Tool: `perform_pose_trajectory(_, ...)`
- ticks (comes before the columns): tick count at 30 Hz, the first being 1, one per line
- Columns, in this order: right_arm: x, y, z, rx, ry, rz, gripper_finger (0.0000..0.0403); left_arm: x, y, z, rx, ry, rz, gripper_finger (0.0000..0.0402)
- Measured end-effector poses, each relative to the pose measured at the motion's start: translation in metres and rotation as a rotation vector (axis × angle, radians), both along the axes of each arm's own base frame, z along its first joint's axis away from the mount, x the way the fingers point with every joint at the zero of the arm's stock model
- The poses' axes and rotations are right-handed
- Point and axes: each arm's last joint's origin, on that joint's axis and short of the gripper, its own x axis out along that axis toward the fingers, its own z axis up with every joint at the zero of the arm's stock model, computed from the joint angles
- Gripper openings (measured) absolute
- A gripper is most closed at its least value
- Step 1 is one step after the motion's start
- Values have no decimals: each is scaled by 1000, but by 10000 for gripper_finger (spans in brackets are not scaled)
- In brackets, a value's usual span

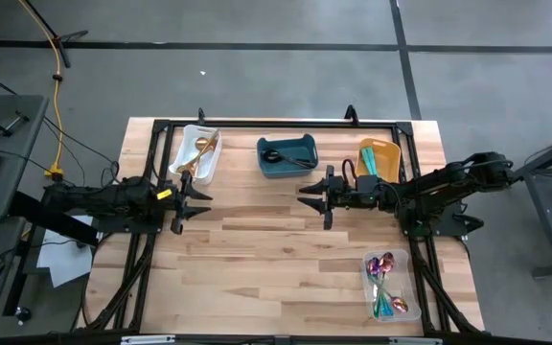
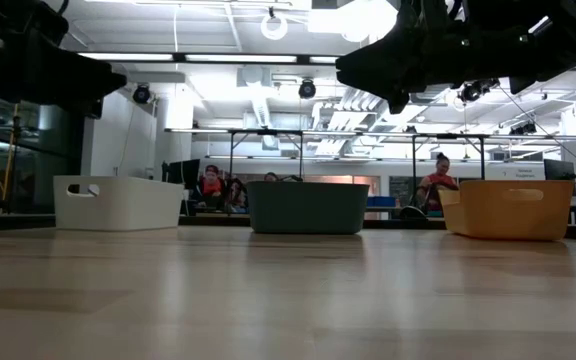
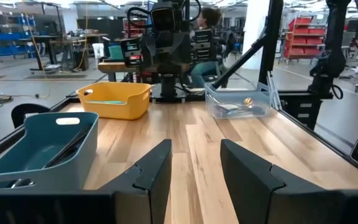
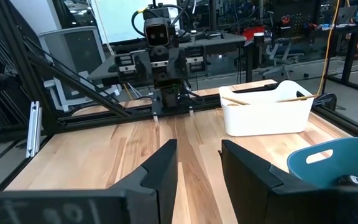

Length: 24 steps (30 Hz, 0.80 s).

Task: Sort silverware by color (type)
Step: Return to Home Position

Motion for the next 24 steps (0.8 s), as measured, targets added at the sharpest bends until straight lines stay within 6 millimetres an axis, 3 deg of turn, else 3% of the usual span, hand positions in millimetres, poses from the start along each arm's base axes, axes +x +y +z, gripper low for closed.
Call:
perform_pose_trajectory(9, 0, 0, 1, -17, -4, 1, 118, 0, 1, 1, -57, -4, 39, 129)
perform_pose_trajectory(14, -10, 0, 13, -19, 5, 1, 118, 0, 1, 1, -53, -4, 40, 129)
perform_pose_trajectory(19, -37, 1, 24, -47, 15, 10, 118, 0, 1, 1, -96, -3, 41, 129)
perform_pose_trajectory(24, -79, 2, 8, -68, -72, -38, 118, 0, 1, 1, -96, -3, 41, 129)
